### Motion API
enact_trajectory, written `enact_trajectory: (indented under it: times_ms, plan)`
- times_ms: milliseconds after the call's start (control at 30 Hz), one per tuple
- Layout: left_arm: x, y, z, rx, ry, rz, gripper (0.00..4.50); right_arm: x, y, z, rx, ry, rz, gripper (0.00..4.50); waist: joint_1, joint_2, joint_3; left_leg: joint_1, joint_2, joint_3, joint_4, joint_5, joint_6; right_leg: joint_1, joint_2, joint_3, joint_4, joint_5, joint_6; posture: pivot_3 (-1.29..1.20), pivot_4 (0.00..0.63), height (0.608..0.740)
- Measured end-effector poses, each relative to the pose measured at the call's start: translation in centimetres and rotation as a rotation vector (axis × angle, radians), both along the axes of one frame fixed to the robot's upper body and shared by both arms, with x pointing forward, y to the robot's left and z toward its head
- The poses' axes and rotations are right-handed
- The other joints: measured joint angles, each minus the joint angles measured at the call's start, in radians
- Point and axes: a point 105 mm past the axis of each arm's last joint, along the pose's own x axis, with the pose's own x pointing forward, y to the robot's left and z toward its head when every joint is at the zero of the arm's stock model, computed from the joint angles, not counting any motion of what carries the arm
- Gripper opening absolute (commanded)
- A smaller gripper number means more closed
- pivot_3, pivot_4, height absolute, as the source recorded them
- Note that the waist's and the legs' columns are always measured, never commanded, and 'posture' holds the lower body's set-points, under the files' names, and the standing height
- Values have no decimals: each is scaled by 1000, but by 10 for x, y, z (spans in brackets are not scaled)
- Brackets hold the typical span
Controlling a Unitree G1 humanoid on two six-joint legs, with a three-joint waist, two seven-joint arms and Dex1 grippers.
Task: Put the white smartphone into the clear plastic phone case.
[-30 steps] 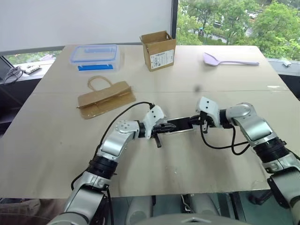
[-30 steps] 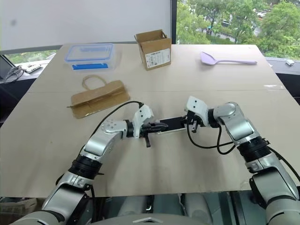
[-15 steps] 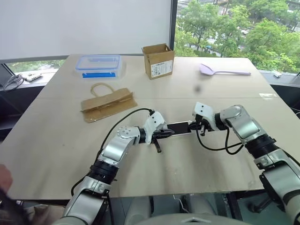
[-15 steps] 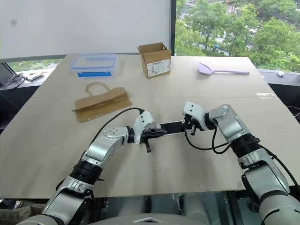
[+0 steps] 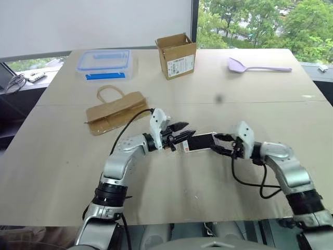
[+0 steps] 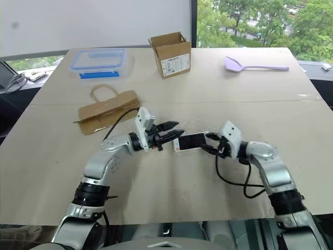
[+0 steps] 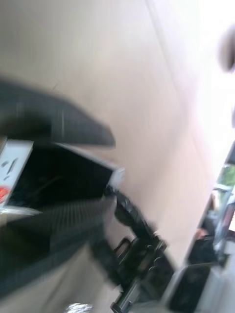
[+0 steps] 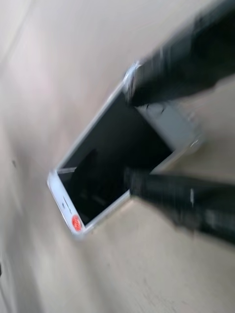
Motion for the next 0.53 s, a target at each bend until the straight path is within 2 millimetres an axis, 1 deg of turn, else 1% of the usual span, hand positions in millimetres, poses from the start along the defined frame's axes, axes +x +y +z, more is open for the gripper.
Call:
enact_trajectory:
  times_ms: [33, 67, 100, 133, 167, 200, 233, 300, 367, 400, 533]
  plan:
    - [-3, 7, 3, -3, 8, 5, 4009, -6, -11, 10, 4, -25, -30, 4167, 0, -1, 6, 0, 0, 0, 0, 0, 0, 0, 0, 0, -1, 0, 0, 0, 150, 740]
    - [-4, 11, 3, -1, 12, 10, 4305, -9, -17, 14, 5, -32, -48, 4439, 0, -1, 8, 0, 0, 0, 0, 0, 0, 0, 0, 0, -1, -1, 1, 0, 150, 740]
    - [-5, 16, 4, -4, 16, 17, 4423, -12, -21, 17, 4, -39, -59, 4489, -1, -1, 10, 0, 0, 0, 0, 0, 0, 0, 0, 0, -1, -1, 1, 0, 150, 740]
    - [-8, 20, 5, 3, 15, 15, 4423, -19, -28, 20, 0, -45, -77, 4489, 1, -2, 12, 0, 0, 0, 0, -1, 0, 0, 0, 0, -1, -3, 3, 0, 150, 740]
    - [-12, 26, 6, 16, 14, 13, 4423, -28, -37, 22, -14, -46, -93, 4489, 2, -3, 14, 0, 0, 0, 0, -1, 0, 0, 0, 0, -1, -4, 1, 0, 150, 740]
    - [-17, 38, 5, 34, 18, 28, 4423, -37, -48, 23, -33, -43, -122, 4489, 2, -4, 15, 0, 0, 0, 0, -1, 0, 1, 0, 0, -1, -5, 0, 0, 150, 740]
    - [-18, 44, 5, 41, 22, 40, 4423, -41, -54, 23, -40, -38, -140, 4489, 3, -4, 15, 1, 0, 0, 0, -1, 0, 1, -1, 0, -1, -5, 0, 0, 150, 740]
    - [-25, 59, 4, 62, 24, 72, 4423, -53, -72, 23, -60, -25, -195, 4489, 3, -5, 17, 1, 1, 1, 1, -1, 0, 1, -2, 0, -1, -5, 0, 0, 150, 740]
    - [-39, 68, -2, 83, 42, 76, 4423, -62, -82, 24, -69, -25, -240, 4489, -1, -5, 18, 3, 2, 0, 1, -1, 0, 1, -2, 2, -1, -5, 0, 0, 150, 740]
    - [-49, 71, -8, 94, 70, 75, 4423, -67, -89, 24, -80, -21, -269, 4489, -3, -5, 18, 4, 3, 0, 1, -1, 0, 1, -3, 4, -1, -5, 0, 0, 150, 740]
    - [-64, 75, -17, 102, 111, 80, 4423, -68, -97, 30, -75, -43, -316, 4489, -1, -6, 19, 4, 2, 0, 2, -1, 0, 1, -5, 3, -1, -5, 0, 0, 150, 740]
